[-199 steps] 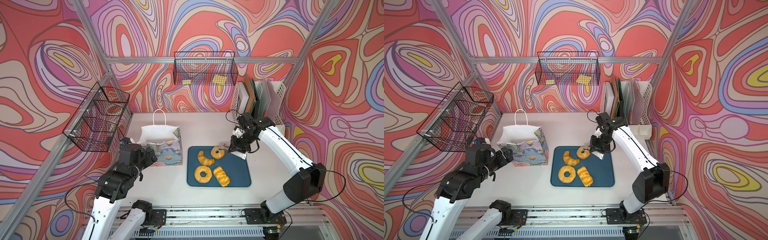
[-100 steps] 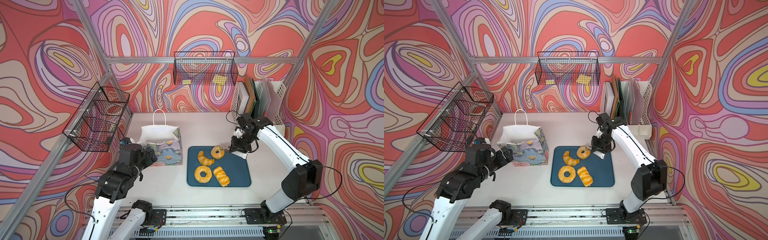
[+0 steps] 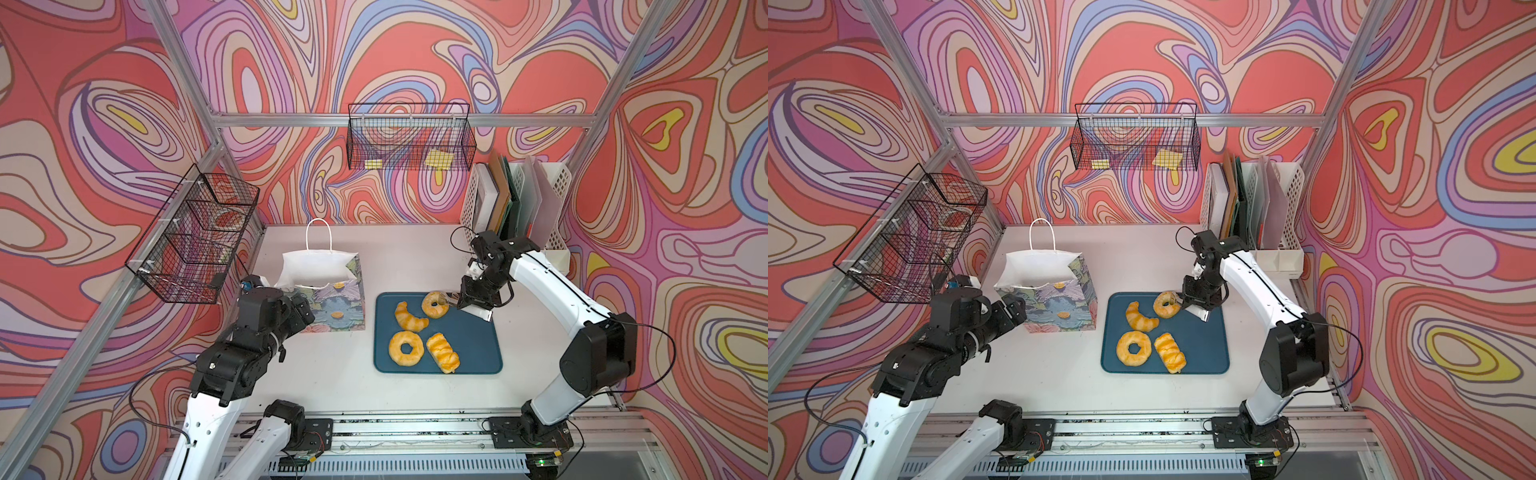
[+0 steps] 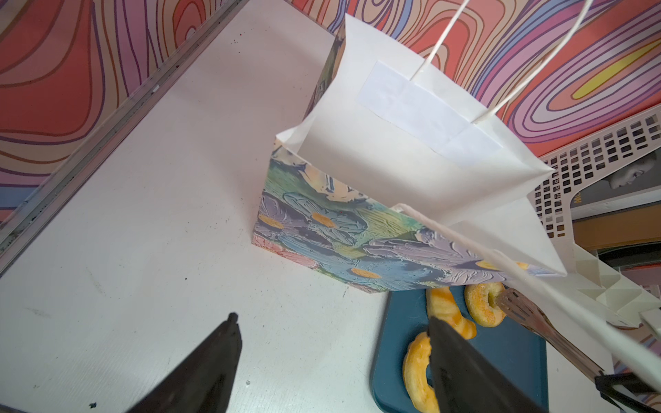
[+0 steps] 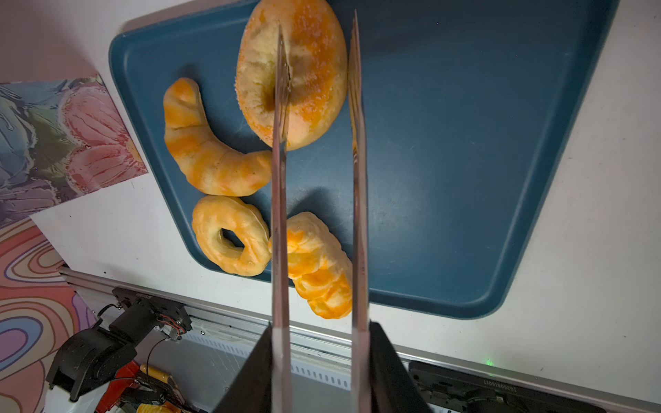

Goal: Pack bread into a paper bag
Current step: Pick up the fake bread from the plate.

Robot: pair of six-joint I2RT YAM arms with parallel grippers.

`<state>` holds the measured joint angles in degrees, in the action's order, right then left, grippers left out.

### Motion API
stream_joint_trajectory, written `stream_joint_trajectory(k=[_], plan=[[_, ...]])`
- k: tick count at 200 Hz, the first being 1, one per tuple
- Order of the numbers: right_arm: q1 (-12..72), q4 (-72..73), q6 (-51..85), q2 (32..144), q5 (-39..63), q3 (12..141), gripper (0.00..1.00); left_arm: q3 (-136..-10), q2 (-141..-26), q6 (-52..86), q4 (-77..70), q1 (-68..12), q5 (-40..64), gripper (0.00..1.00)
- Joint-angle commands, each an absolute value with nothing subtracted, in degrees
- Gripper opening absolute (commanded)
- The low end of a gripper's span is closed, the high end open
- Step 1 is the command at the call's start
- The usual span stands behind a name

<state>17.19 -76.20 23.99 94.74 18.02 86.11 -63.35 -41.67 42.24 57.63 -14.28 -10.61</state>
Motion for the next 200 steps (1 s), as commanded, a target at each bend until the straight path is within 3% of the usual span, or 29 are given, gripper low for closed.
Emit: stream_joint_trajectory(k=[1,143,200], plan=[[16.4,-75.4,23.3,95.3,18.8,86.4,0.39,-63.1,-41.2,42.3,56.9,-14.5,-10.3,0.87],[16.4,-74.9,21.2,99.6,23.9,84.5,0.4,-63.4,-41.4,41.9,56.9,-14.5,-10.6,0.87],[16.4,-76.9,19.5,99.7,24.9,85.3,0.22,-63.1,-40.9,42.0,57.3,-14.5,-11.0,0.87]])
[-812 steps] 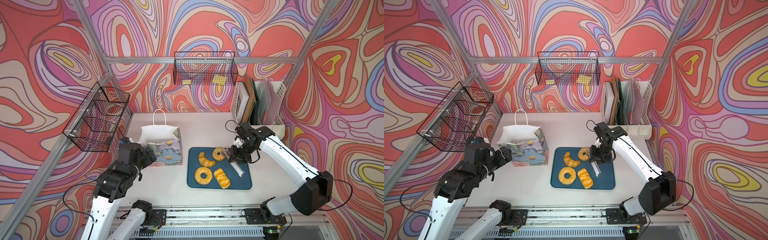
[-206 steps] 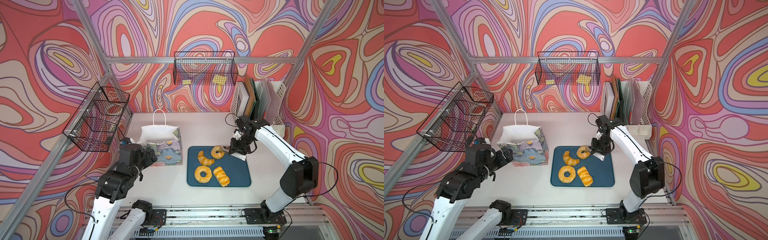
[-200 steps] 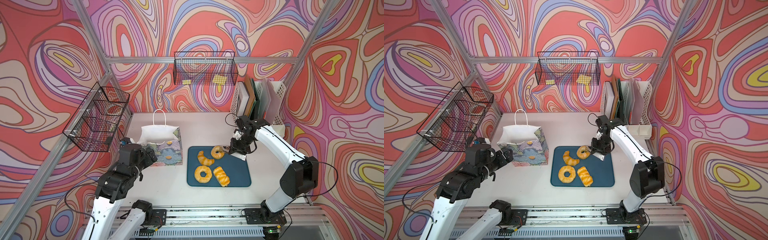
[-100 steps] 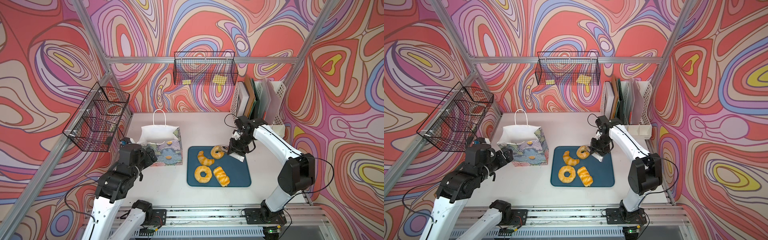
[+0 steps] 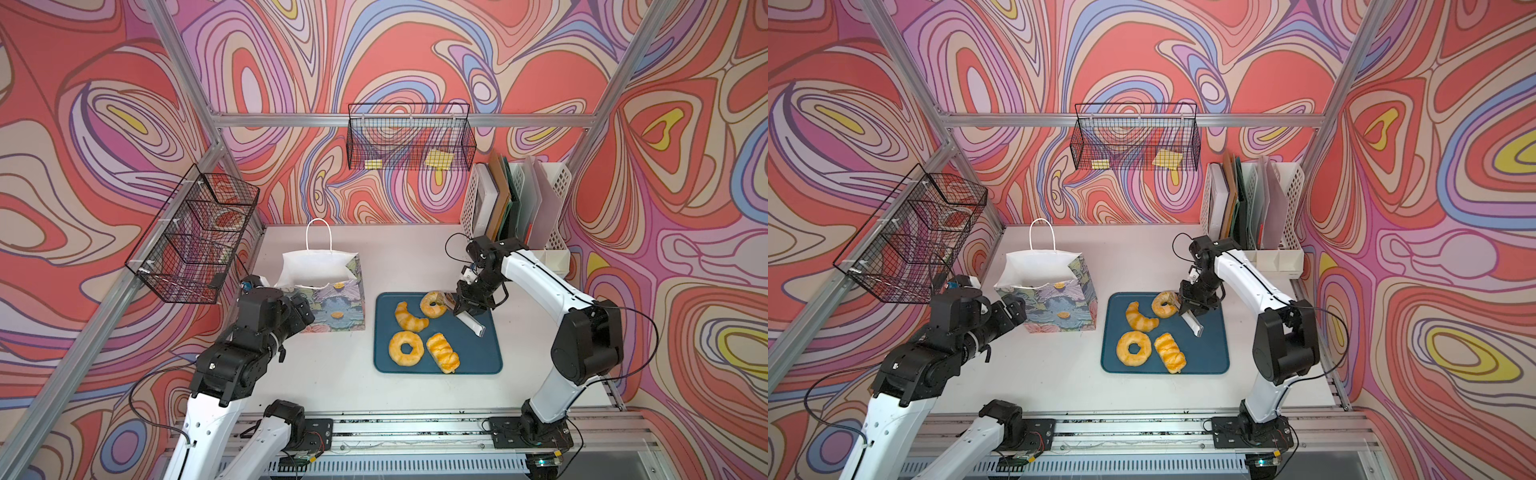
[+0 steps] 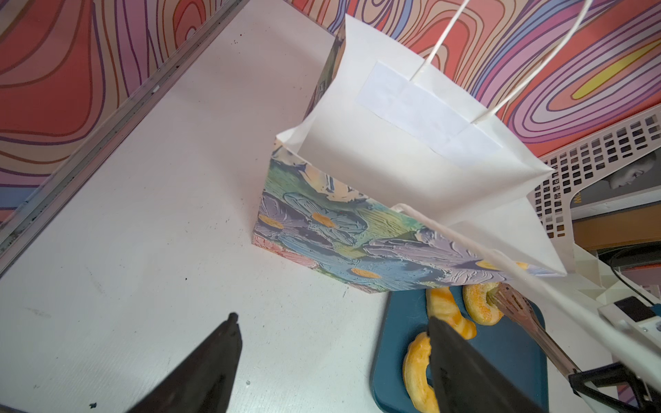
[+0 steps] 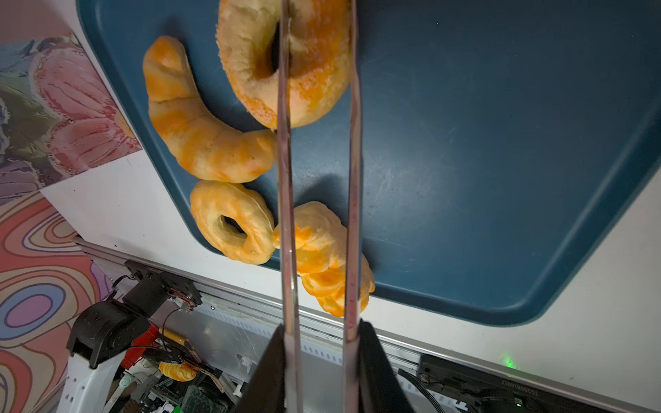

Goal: Pack bread into a paper bag
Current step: Pick up the fake bread from the plate.

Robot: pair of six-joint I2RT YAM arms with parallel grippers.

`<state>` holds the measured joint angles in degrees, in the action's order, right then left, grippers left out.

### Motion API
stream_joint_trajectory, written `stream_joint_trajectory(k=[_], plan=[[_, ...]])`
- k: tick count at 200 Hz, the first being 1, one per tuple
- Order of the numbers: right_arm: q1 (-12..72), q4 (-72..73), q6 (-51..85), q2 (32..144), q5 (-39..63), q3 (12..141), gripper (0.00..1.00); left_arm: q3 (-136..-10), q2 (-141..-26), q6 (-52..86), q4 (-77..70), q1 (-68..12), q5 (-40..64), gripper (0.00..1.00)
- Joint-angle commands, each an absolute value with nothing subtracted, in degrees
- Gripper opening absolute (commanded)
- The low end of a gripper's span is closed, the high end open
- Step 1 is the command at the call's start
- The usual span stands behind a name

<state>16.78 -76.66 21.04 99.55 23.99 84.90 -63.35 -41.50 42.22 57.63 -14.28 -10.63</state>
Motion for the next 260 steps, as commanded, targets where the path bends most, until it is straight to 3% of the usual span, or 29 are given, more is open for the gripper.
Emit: stream_joint_trajectory(k=[1,108,218,260], plan=[[16.4,-77.0,19.5,99.7,24.9,85.3,0.22,-63.1,-40.9,42.0,57.3,-14.5,-11.0,0.87],[16.4,-78.6,19.6,95.5,27.1,88.1,0.1,-64.1,-41.2,42.1,57.6,-14.5,-11.2,0.87],[17.3,-81.2,21.2,91.5,33.1,101.0,0.12,-65.6,-42.7,42.9,58.5,-14.5,-11.7,0.86],[22.7,-84.1,22.6,93.0,31.9,112.4,0.13,-66.3,-43.5,43.0,58.8,-14.5,-11.6,0.86]])
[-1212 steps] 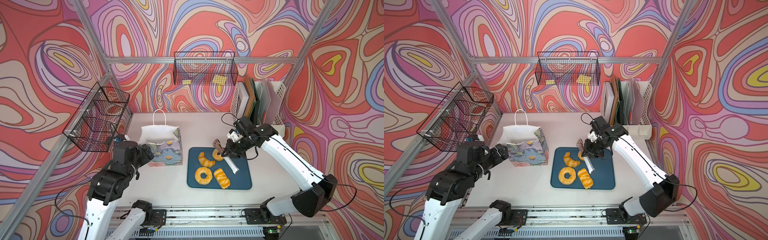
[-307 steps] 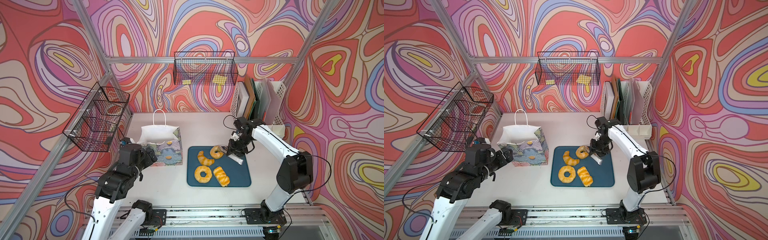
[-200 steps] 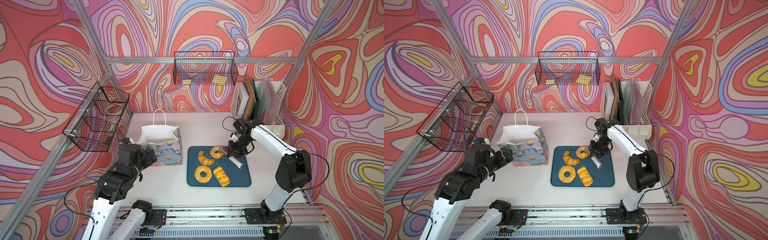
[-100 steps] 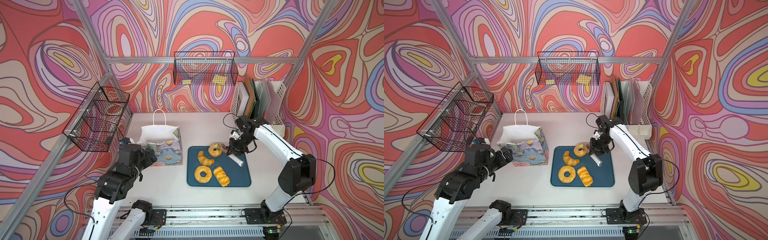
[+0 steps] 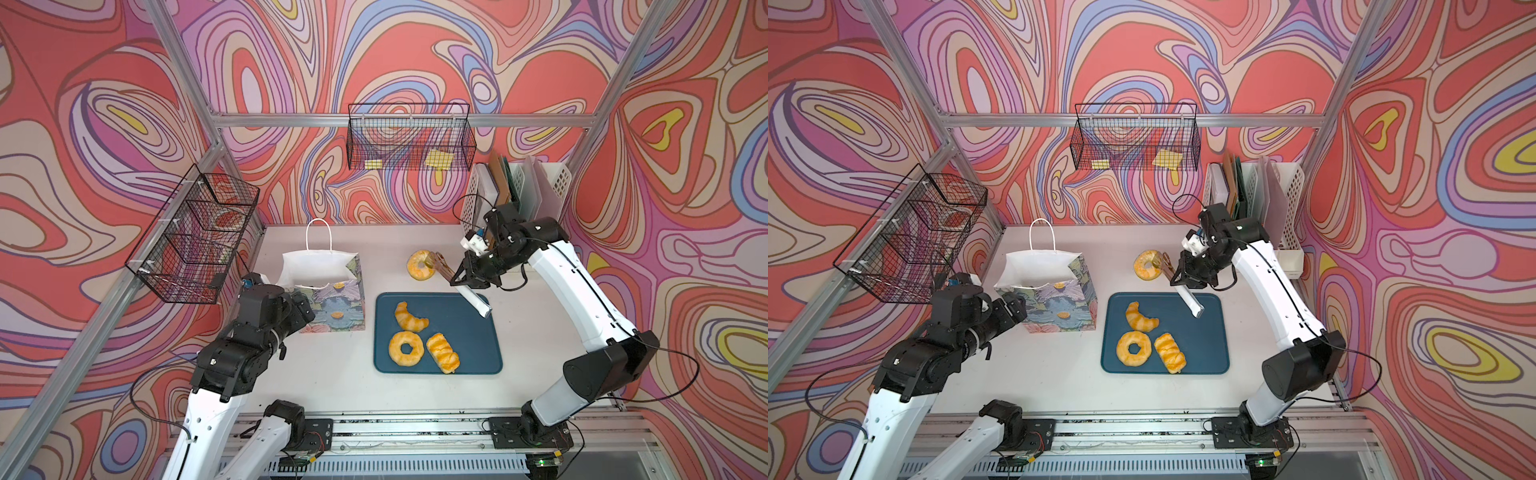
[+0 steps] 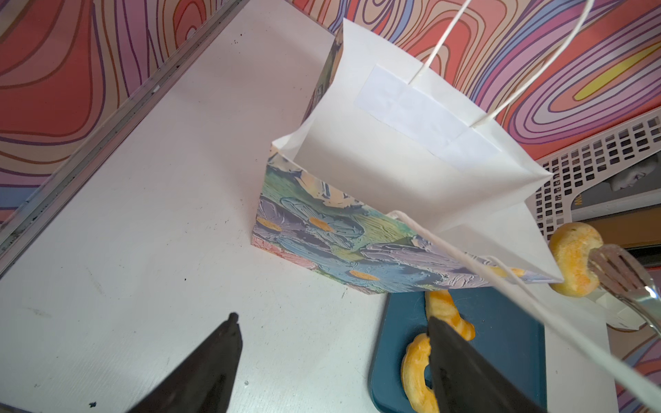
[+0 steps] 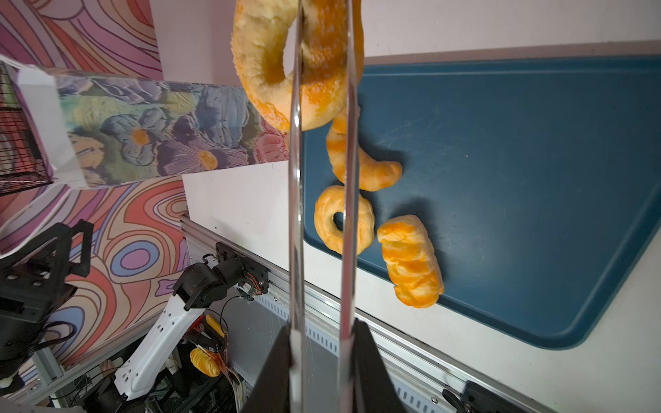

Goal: Pack bread into a paper bag
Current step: Pick up the fake bread from the plate, then place the fake bread in the paper bag.

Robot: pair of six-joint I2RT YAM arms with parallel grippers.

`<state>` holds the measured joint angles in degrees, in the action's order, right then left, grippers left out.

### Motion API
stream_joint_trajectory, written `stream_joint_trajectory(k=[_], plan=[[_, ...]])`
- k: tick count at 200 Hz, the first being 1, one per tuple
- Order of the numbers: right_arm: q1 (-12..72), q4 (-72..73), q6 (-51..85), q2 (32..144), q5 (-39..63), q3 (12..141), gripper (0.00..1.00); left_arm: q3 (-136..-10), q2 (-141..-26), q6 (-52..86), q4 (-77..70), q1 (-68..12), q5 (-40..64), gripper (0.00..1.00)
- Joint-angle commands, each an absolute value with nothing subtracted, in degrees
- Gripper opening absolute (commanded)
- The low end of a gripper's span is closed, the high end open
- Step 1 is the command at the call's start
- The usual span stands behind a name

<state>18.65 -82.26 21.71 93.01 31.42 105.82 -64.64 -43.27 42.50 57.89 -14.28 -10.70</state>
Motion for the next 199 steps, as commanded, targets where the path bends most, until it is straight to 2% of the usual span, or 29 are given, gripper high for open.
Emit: stream_joint_trajectory(k=[1,80,146,199], plan=[[23.0,-84.1,22.6,93.1,31.8,112.8,0.13,-66.3,-43.5,43.0,58.9,-14.5,-11.6,0.86],[32.6,-87.2,26.6,99.5,31.6,133.7,0.15,-67.2,-43.4,43.1,60.3,-14.4,-12.5,0.86],[40.2,-82.9,27.9,104.4,33.1,137.7,0.16,-67.4,-43.1,43.0,60.9,-14.5,-12.7,0.86],[42.6,-77.5,28.7,108.5,33.7,139.7,0.16,-67.0,-43.0,43.2,60.5,-14.5,-12.1,0.86]])
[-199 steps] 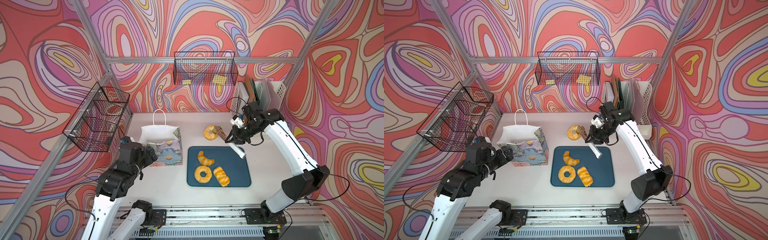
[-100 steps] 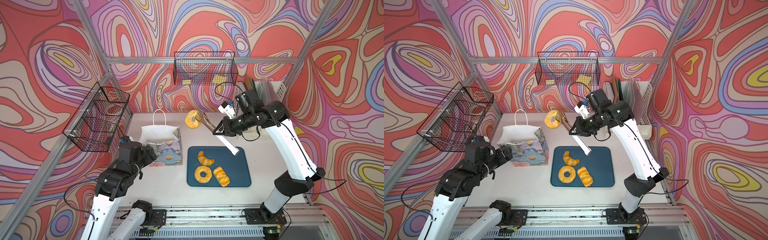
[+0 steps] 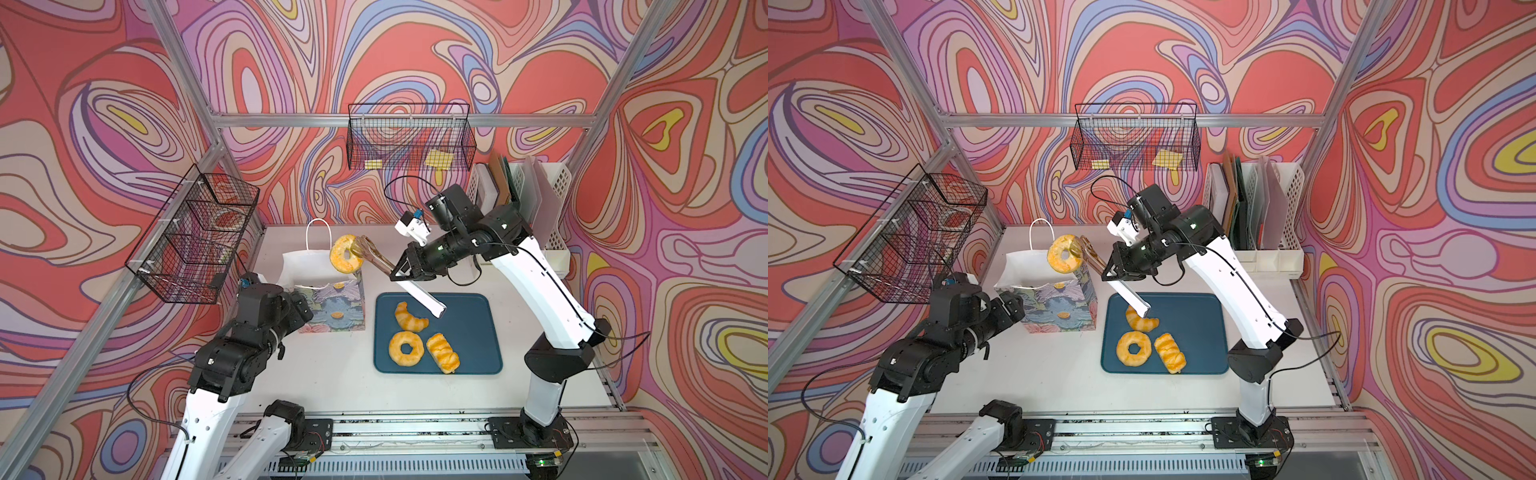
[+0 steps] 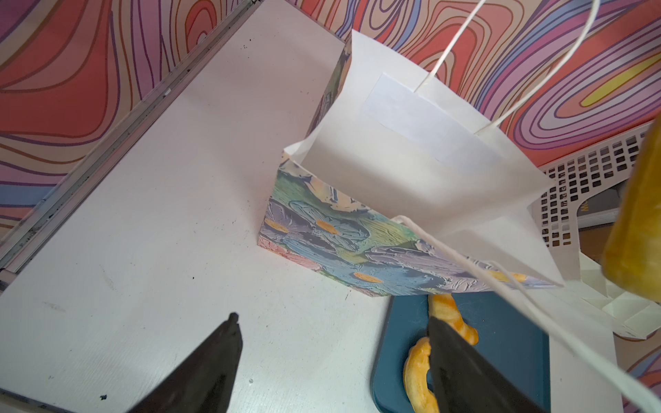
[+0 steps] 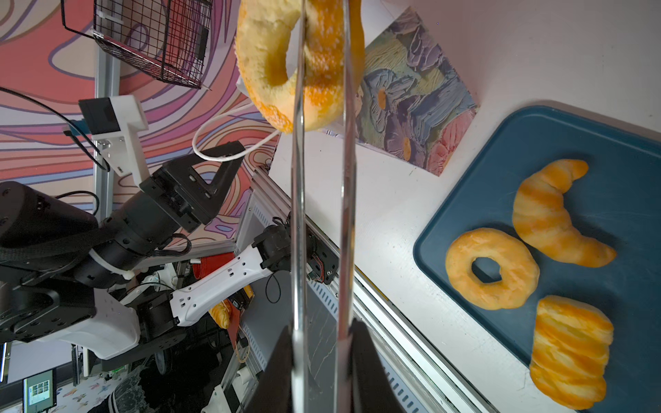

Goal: Pack bread into a paper bag
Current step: Place the fake bread in the paper bag.

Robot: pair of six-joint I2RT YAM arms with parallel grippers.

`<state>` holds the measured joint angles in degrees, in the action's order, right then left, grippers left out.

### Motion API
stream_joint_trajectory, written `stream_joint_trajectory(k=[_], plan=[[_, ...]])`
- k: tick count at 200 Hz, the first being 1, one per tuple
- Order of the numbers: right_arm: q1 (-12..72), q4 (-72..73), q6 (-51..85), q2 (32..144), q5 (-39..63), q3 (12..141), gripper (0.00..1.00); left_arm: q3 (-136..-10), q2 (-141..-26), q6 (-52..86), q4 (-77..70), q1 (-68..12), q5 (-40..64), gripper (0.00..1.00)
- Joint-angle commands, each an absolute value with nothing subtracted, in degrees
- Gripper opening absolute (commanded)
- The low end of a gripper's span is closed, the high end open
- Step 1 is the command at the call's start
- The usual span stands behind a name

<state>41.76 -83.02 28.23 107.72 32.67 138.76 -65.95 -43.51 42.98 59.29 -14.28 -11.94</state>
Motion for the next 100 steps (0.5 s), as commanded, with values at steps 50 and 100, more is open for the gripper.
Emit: stream_joint_trajectory(k=[50,100], plan=[[43.9,-73.5,29.1,111.5,35.3,139.8,0.16,-66.9,-42.7,42.8,60.6,-14.4,-12.5,0.86],[45.9,-71.1,28.7,114.1,34.8,138.2,0.16,-66.1,-42.3,43.2,60.1,-14.4,-11.9,0.86]])
